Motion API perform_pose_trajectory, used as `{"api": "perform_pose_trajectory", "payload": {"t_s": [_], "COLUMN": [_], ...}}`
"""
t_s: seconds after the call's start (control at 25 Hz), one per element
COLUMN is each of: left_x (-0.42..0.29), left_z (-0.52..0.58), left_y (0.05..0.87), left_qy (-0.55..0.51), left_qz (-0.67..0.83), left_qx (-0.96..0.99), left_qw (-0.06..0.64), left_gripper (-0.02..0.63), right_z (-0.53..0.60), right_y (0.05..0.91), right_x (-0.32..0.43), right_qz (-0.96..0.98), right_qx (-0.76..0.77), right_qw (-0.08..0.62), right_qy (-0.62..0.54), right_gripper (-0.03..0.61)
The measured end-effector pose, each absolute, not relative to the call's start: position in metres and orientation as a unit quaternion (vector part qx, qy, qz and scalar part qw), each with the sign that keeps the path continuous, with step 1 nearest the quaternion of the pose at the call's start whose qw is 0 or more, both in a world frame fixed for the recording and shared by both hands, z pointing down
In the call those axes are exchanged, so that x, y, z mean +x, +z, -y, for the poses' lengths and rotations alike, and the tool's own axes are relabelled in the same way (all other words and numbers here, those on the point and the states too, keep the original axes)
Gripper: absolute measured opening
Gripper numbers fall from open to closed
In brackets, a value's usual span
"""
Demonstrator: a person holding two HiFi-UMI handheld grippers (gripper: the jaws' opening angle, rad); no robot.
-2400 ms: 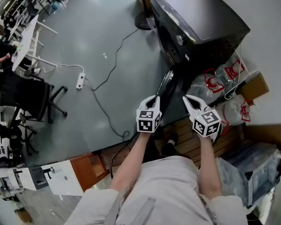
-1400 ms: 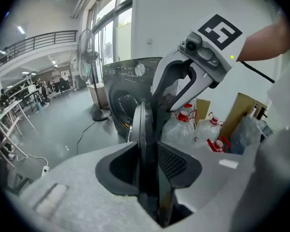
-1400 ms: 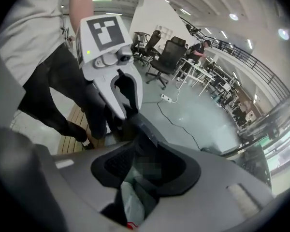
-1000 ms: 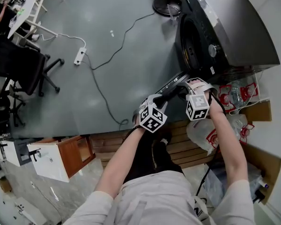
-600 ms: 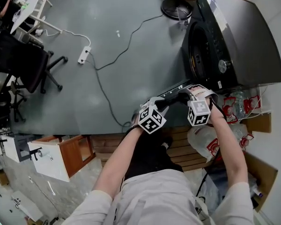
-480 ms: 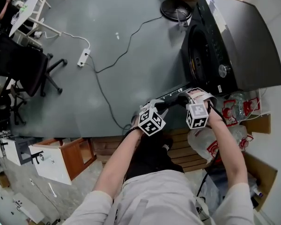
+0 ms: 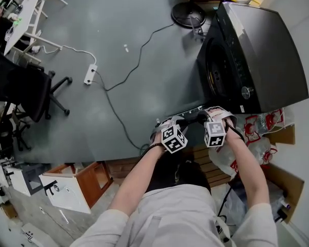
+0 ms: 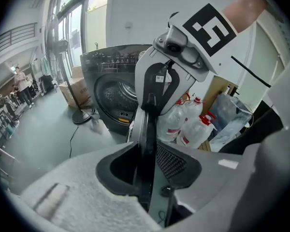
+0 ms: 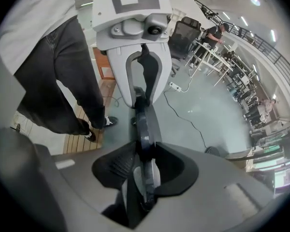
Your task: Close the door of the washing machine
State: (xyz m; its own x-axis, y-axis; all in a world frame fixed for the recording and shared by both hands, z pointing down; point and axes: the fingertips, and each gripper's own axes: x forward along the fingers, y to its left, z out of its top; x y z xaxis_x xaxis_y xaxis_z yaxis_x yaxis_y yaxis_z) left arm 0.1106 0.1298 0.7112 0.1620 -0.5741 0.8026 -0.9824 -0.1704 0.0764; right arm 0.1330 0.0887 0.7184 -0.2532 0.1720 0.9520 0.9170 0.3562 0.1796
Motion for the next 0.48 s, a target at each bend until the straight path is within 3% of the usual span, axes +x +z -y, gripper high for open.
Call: {"api": "perform_pose_trajectory", "payload": {"t_s": [0.48], "left_x": [0.079], "left_z": [-0.120], "left_y": [0.714], "left_qy": [0.331], "left_qz": [0.552], "left_qx": [0.697], "left_qw": [0.315], "left_gripper": [0.118], "right_z": [-0.080], "right_y": [0.722], "right_x": [0.106], "right_qz": [0.684], "right_qx": [-0.362], "right_qw": [0.498], "right_qy": [-0.391], "right_gripper": [0.125]}}
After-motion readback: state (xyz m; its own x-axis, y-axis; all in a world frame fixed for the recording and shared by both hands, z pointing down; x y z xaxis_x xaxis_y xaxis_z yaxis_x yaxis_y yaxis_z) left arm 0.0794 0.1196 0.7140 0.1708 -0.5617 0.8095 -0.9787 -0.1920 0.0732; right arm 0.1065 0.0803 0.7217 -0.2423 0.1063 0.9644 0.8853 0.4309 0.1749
